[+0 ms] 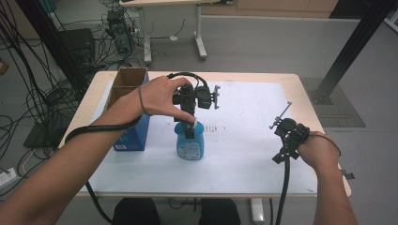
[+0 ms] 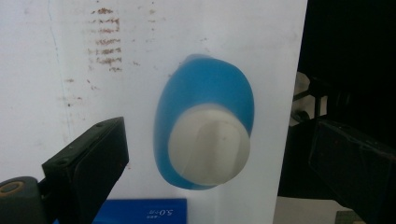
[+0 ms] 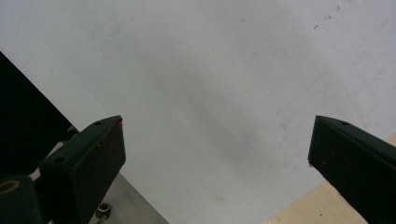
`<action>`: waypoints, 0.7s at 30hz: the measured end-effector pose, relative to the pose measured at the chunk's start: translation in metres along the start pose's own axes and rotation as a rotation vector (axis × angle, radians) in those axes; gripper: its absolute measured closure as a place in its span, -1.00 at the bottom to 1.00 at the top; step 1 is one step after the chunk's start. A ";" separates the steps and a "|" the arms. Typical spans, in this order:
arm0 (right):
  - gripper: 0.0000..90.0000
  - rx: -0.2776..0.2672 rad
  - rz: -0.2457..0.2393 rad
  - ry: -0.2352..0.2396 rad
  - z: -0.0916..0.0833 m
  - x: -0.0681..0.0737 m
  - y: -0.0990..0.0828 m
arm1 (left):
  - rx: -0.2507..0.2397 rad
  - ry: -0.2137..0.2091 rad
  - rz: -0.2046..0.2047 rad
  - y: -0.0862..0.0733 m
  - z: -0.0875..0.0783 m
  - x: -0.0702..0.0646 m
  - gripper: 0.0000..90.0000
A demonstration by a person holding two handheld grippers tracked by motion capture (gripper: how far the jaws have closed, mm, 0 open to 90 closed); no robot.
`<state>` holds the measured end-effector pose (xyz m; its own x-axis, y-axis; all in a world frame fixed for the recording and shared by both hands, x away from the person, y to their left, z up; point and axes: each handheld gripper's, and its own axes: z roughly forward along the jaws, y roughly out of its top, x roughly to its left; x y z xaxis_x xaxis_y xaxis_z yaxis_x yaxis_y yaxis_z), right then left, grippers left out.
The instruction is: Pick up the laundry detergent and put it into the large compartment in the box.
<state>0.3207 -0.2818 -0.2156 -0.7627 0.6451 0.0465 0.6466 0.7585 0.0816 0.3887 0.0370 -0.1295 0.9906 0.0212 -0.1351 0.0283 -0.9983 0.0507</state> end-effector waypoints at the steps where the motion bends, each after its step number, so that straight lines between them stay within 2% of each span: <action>1: -0.91 0.000 0.000 0.000 0.000 0.000 0.000 | 0.000 0.000 0.000 0.000 0.000 0.000 -0.88; 7: -0.91 -0.006 0.016 0.000 0.000 0.001 -0.004 | 0.007 0.001 0.024 0.004 0.001 0.000 -0.88; 16: -0.91 -0.006 0.031 -0.003 -0.001 0.002 -0.005 | 0.000 -0.007 0.024 0.003 0.003 0.002 -0.88; 21: -0.91 -0.007 0.024 -0.007 -0.003 0.001 -0.005 | -0.004 -0.010 0.027 0.004 0.003 0.002 -0.88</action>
<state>0.3168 -0.2851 -0.2130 -0.7468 0.6637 0.0416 0.6645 0.7422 0.0873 0.3908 0.0324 -0.1324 0.9896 -0.0065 -0.1435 0.0019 -0.9983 0.0585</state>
